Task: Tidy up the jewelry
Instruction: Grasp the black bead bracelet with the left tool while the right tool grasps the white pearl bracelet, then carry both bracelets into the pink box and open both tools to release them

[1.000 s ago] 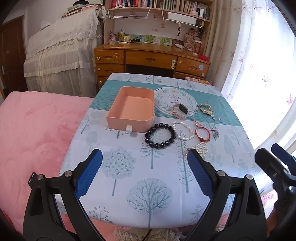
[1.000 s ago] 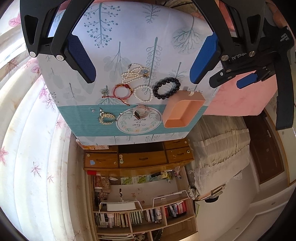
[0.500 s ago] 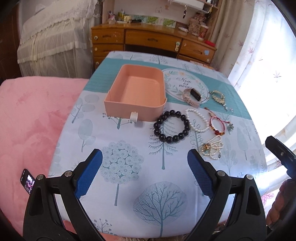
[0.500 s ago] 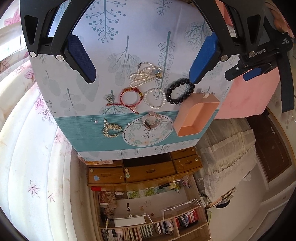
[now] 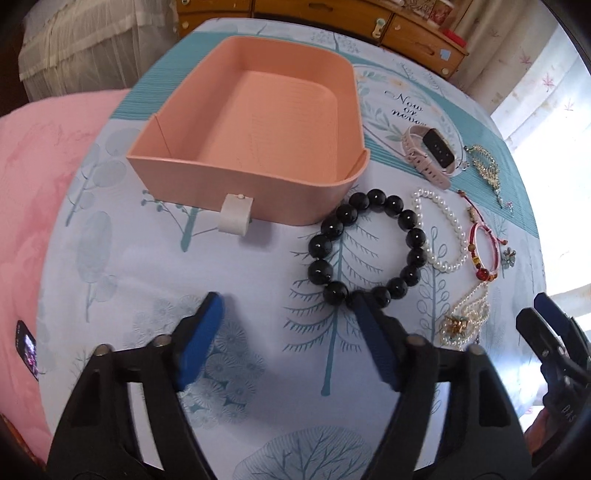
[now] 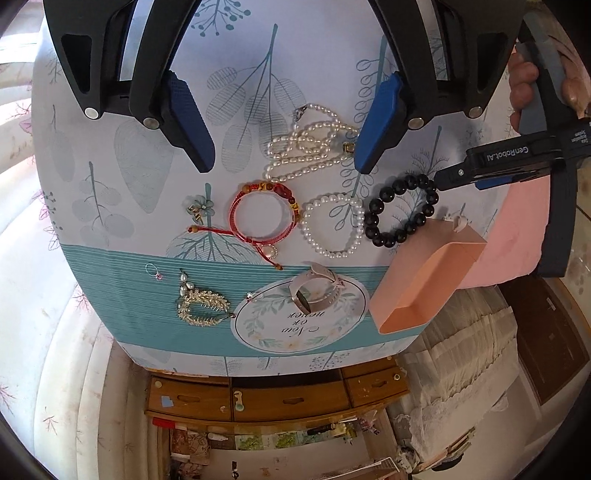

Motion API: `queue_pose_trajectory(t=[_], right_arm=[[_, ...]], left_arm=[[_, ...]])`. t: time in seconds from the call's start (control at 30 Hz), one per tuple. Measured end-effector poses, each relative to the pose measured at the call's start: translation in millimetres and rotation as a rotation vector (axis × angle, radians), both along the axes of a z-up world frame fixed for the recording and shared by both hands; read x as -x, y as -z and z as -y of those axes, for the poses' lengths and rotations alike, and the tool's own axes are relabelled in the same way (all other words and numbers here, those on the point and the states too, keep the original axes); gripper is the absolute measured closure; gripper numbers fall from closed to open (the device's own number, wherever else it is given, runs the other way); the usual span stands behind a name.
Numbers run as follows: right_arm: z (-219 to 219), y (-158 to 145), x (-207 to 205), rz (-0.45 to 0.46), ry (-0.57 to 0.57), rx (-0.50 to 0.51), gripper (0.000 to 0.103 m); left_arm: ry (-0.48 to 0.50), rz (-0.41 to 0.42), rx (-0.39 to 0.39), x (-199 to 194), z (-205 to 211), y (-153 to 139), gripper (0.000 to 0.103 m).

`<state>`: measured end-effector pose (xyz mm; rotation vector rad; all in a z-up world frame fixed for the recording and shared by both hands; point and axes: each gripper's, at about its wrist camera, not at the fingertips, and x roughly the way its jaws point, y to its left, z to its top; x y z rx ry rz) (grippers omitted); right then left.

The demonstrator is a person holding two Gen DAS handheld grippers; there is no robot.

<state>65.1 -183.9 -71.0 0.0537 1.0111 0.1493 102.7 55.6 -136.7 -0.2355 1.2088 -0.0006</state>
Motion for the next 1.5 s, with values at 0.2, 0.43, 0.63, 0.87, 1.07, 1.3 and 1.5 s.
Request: queue_pose_trajectory(t=[0.2,0.43,0.63,0.87,1.07,1.3,1.5], right_arm=[[-5,8,-11,-0.011,-0.030,0.003,0.023],[-24,5,-29,0.017,-0.106,0.028,0.024],[-38,22,-69,-0.072,-0.181,0.006,0.038],[-48,39,-118,-0.191,-0.249,0.043,0.056],[-63,49,-142,-0.267,-0.324,0.128,0.067],[-74,47,-143,-0.293,-0.371,0.197,0.095],[-70,25,-133,-0.239,-0.340,0.155,0.096]], left_arm=[[0.030,0.007,-0.047,-16,15,2,0.059],[0.059,-0.037,-0.110,-37,38,4,0.065],[0.126,-0.038,-0.191,-52,53,7,0.065],[0.239,-0.123,-0.167,-66,53,7,0.071],[0.325,-0.178,-0.194,-76,67,5,0.091],[0.313,-0.179,-0.144,-76,62,0,0.091],[0.295,-0.101,-0.107,-51,40,-36,0.091]])
